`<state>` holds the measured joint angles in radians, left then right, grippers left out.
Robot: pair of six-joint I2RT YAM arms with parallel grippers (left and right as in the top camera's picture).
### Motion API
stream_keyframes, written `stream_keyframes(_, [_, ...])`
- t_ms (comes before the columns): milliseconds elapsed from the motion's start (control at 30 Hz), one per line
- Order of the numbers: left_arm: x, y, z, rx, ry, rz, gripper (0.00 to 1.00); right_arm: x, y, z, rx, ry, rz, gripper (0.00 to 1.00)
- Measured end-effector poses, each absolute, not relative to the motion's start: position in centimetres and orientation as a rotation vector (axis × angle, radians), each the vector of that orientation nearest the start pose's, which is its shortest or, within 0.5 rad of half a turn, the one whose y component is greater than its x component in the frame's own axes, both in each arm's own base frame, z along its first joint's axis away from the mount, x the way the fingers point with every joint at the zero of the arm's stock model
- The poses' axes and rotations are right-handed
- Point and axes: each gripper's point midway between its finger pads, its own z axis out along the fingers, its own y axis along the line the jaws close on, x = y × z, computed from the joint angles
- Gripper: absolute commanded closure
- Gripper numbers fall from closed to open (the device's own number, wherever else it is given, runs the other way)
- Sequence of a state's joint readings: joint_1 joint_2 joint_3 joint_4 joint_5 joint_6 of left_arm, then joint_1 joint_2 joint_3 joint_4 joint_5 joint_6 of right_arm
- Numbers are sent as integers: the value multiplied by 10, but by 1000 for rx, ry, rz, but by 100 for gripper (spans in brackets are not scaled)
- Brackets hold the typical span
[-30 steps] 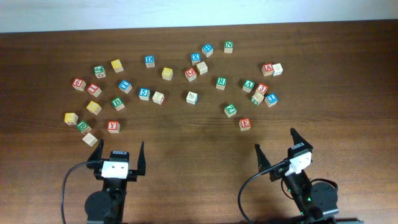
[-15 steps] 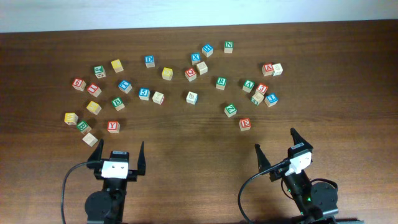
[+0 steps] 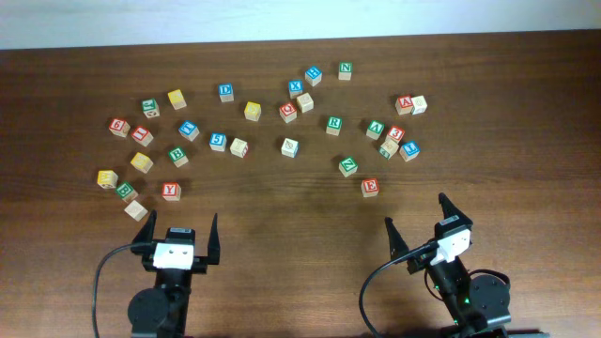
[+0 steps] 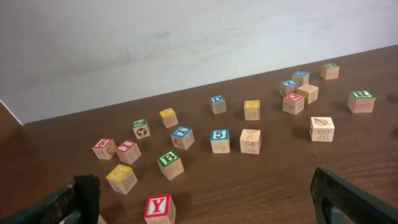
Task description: Spell out RSS
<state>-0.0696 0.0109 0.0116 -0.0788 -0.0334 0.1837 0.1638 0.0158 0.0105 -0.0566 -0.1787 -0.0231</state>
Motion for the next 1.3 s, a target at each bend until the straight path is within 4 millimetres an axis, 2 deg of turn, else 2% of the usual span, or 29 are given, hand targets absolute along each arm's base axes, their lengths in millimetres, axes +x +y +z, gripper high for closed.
stream_keyframes(600, [246, -11, 157, 183, 1640, 114, 1, 235, 73, 162, -289, 1612, 280, 2])
stream_keyframes(633, [246, -11, 157, 183, 1640, 114, 1, 234, 74, 162, -244, 1622, 337, 2])
stream_keyframes(700, [246, -11, 157, 183, 1640, 114, 1, 234, 75, 162, 11, 1661, 587, 2])
stream_keyframes(767, [246, -11, 157, 183, 1640, 114, 1, 234, 75, 162, 197, 1671, 754, 2])
stream_keyframes(900, [246, -11, 157, 183, 1640, 114, 1, 233, 78, 164, 315, 1667, 889, 2])
stream_keyframes(1000, [246, -11, 157, 183, 1640, 114, 1, 231, 84, 176, 241, 1628, 899, 2])
stream_keyframes(1100, [246, -11, 157, 183, 1640, 114, 1, 232, 92, 154, 178, 1757, 862, 2])
stream_keyframes(1167, [246, -11, 158, 183, 1639, 114, 1, 235, 96, 149, 132, 1841, 825, 2])
stream_keyframes(1267, [246, -11, 158, 183, 1639, 114, 1, 254, 105, 177, 24, 1909, 776, 2])
stream_keyframes(1300, [246, -12, 158, 184, 1639, 114, 1, 273, 111, 200, -39, 1928, 755, 2])
